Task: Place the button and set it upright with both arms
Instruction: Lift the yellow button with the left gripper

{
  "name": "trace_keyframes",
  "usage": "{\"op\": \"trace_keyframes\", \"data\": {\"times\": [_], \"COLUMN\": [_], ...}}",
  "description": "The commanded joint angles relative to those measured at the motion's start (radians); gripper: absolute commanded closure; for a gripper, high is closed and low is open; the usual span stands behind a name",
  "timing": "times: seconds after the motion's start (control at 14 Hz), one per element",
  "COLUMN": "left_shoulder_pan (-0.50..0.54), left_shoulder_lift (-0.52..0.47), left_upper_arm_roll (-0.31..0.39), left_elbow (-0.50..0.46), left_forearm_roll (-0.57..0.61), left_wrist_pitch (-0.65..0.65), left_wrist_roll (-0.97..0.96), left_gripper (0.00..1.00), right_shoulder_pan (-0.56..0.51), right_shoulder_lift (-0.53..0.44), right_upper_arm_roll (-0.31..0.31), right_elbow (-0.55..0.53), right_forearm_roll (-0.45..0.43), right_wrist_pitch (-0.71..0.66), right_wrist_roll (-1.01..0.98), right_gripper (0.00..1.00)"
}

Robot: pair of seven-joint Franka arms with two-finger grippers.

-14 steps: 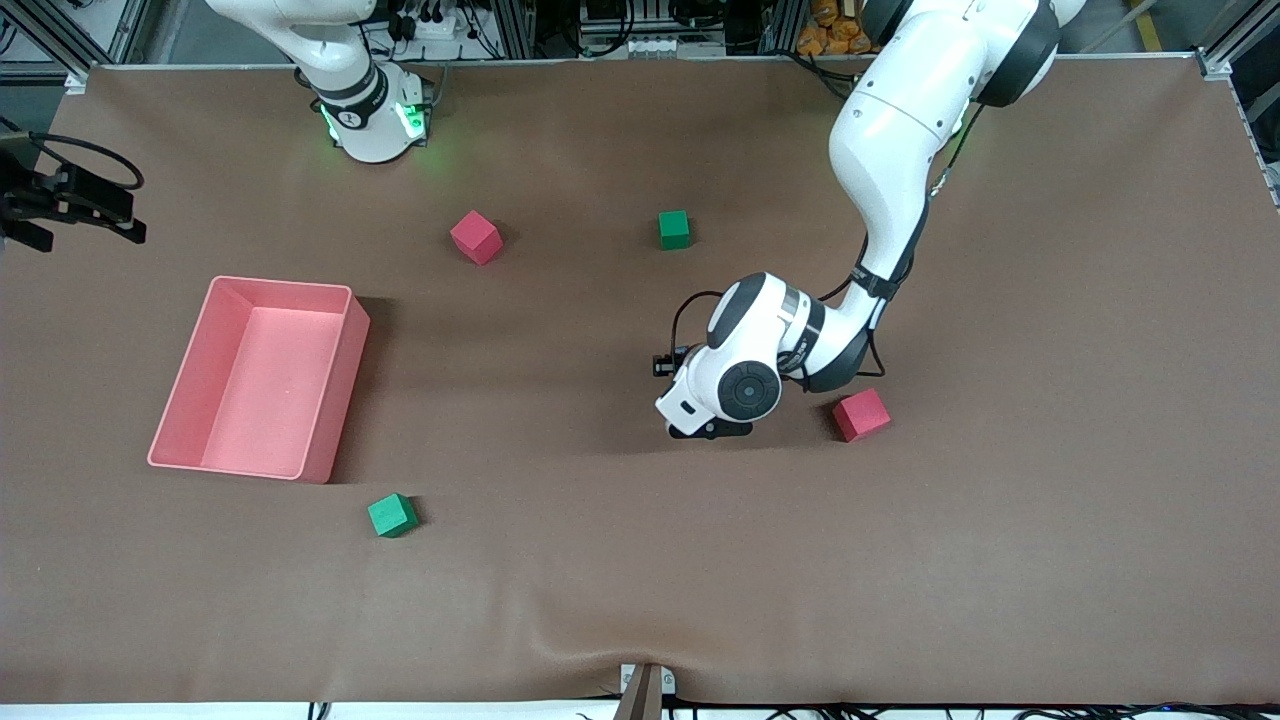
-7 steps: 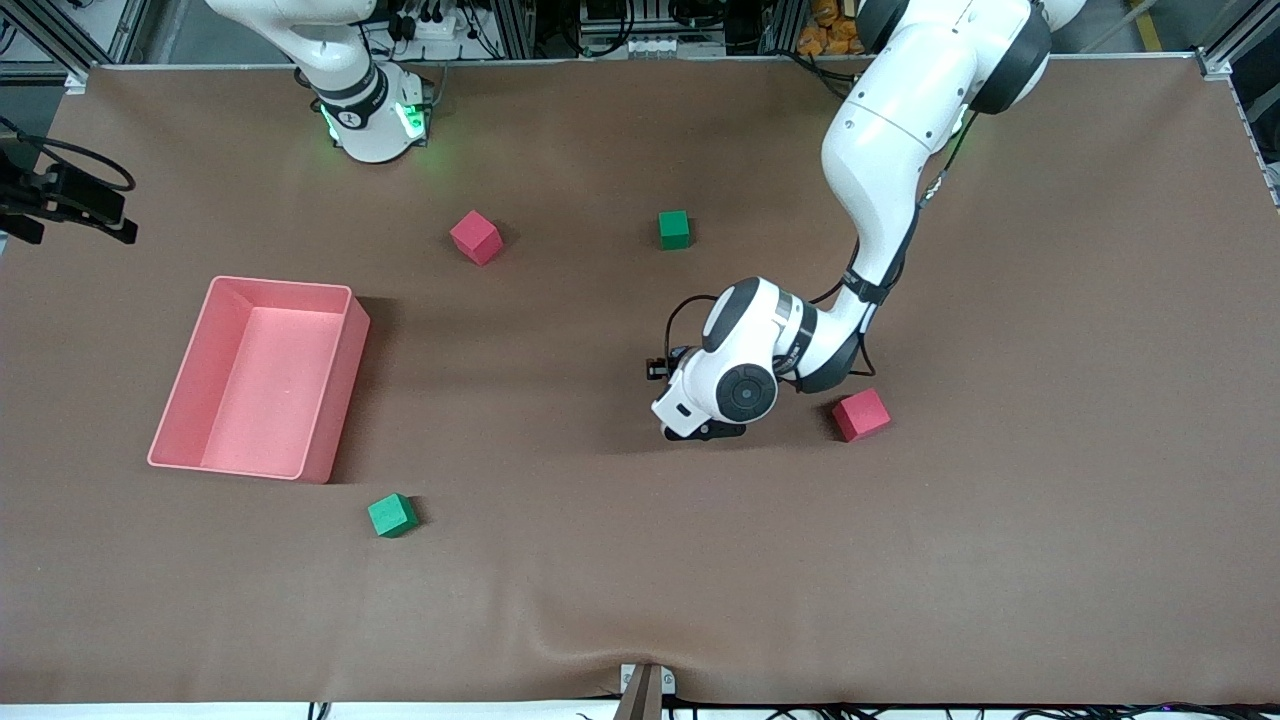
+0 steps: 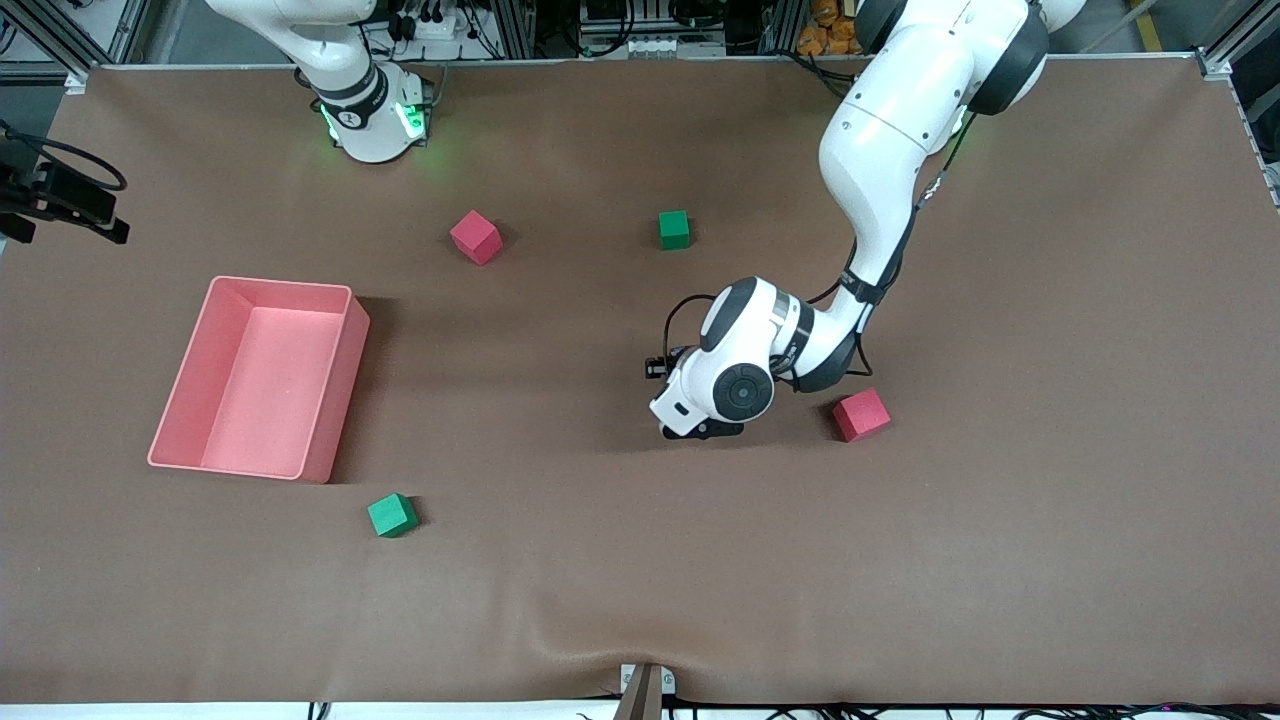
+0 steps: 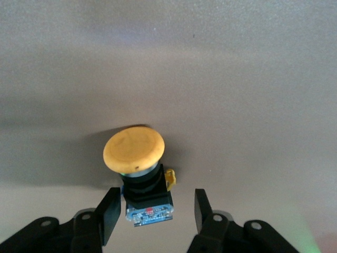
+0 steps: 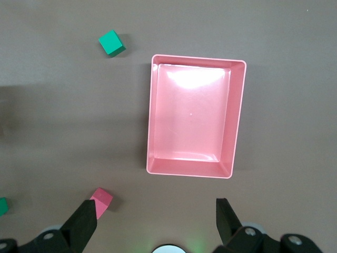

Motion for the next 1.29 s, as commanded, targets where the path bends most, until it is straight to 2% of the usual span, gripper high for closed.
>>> {"op": "trace_keyframes", "data": {"times": [0.0, 0.21, 0.43, 0.72, 0.79, 1.0, 1.07, 1.22], "left_shoulder_pan": [-0.005, -0.002, -0.001, -0.001, -0.001, -0.002, -0.002, -0.005], "left_shoulder_lift": [0.017, 0.017, 0.017, 0.017, 0.017, 0.013, 0.008, -0.001], "left_upper_arm_roll": [0.007, 0.010, 0.012, 0.015, 0.015, 0.015, 0.015, 0.015], "left_elbow": [0.023, 0.022, 0.023, 0.022, 0.022, 0.022, 0.022, 0.022], "left_forearm_roll": [-0.021, -0.021, -0.021, -0.021, -0.021, -0.021, -0.021, -0.021], "left_wrist_pitch": [-0.005, -0.005, -0.005, -0.005, -0.005, -0.008, -0.008, -0.013], "left_wrist_roll": [0.000, -0.002, -0.003, -0.005, -0.005, -0.018, -0.021, -0.041], "left_gripper": [0.35, 0.37, 0.52, 0.63, 0.69, 0.96, 0.99, 1.00], "right_shoulder_pan": [-0.007, -0.044, -0.036, -0.035, -0.033, -0.028, -0.028, -0.027], "right_shoulder_lift": [0.008, 0.010, 0.015, 0.012, 0.012, 0.010, 0.012, 0.010], "right_upper_arm_roll": [0.007, 0.005, 0.010, 0.011, 0.013, 0.013, 0.014, 0.014], "right_elbow": [0.022, 0.022, 0.022, 0.021, 0.021, 0.021, 0.021, 0.021], "right_forearm_roll": [-0.015, -0.008, -0.003, -0.005, -0.003, -0.002, -0.002, -0.002], "right_wrist_pitch": [-0.010, -0.007, -0.010, -0.017, -0.016, -0.016, -0.014, -0.014], "right_wrist_roll": [0.010, 0.003, 0.006, 0.006, 0.006, 0.006, 0.006, 0.006], "right_gripper": [0.00, 0.00, 0.00, 0.00, 0.00, 0.00, 0.00, 0.00]}}
